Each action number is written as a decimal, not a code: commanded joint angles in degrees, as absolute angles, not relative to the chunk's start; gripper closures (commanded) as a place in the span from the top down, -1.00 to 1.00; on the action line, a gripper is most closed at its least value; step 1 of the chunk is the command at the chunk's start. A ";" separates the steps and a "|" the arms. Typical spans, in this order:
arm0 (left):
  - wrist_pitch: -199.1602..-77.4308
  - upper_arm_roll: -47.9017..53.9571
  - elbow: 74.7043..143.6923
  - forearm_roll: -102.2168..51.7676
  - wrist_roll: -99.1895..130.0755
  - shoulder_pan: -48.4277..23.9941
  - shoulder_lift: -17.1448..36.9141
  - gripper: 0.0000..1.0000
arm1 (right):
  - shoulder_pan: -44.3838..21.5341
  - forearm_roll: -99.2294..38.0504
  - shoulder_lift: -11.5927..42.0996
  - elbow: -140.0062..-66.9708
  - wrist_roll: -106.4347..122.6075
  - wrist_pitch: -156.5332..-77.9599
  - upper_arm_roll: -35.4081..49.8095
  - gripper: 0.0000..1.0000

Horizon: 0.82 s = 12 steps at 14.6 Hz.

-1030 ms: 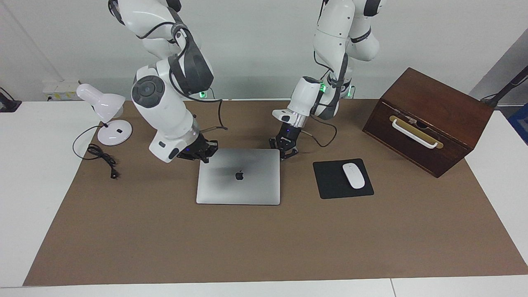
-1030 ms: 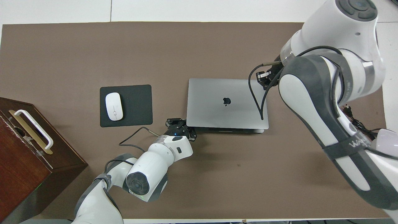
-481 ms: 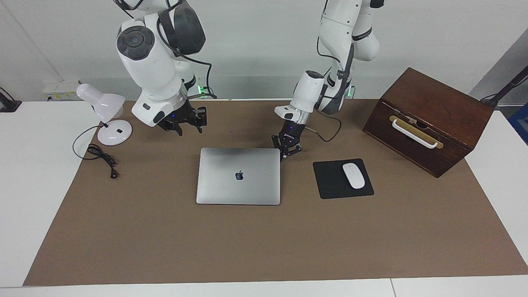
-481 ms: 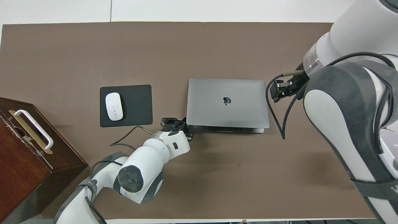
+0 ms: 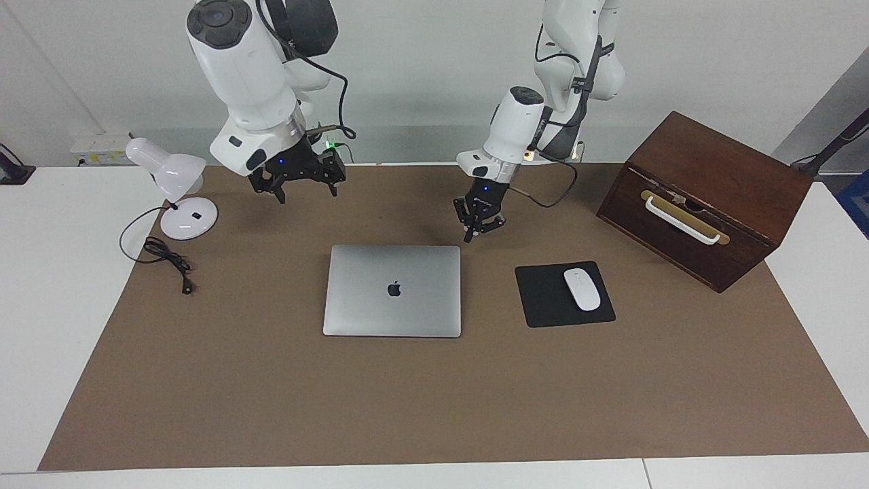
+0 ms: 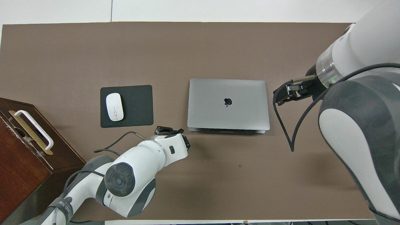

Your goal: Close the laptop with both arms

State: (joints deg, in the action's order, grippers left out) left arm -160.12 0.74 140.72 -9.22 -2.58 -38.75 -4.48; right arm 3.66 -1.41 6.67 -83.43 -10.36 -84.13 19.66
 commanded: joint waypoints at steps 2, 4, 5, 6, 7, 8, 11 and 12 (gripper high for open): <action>-148.39 0.79 140.36 -9.76 -2.81 -35.78 -11.32 -1.00 | 5.09 -0.79 3.34 -84.99 -10.90 -81.83 19.95 1.00; -140.75 0.79 138.62 -9.67 -2.90 -33.41 -14.49 -1.00 | 5.18 -0.88 2.12 -84.99 -10.72 -80.43 19.25 1.00; -137.06 0.79 137.21 -9.67 -2.90 -32.44 -15.55 -1.00 | 5.19 -0.97 1.59 -84.99 -10.64 -79.81 19.07 1.00; -133.54 0.70 135.46 -9.67 -2.90 -31.91 -15.82 -1.00 | 5.27 -1.14 0.97 -84.99 -10.46 -79.11 18.55 1.00; -130.20 0.70 133.53 -9.67 -2.90 -30.86 -16.17 -1.00 | 5.62 -1.49 0.27 -84.99 -9.68 -78.58 17.67 1.00; -126.77 0.79 131.59 -9.67 -2.90 -29.72 -16.26 -1.00 | 5.62 -1.58 -0.43 -84.99 -8.88 -77.79 16.88 1.00; -119.29 0.70 127.37 -9.41 -2.99 -26.82 -16.52 -1.00 | 5.62 -1.58 -1.66 -84.99 -8.79 -75.59 15.56 1.00; -117.09 0.70 126.05 -8.88 -3.08 -25.50 -16.78 -1.00 | 5.02 -1.58 -2.19 -85.08 -8.79 -74.98 14.51 1.00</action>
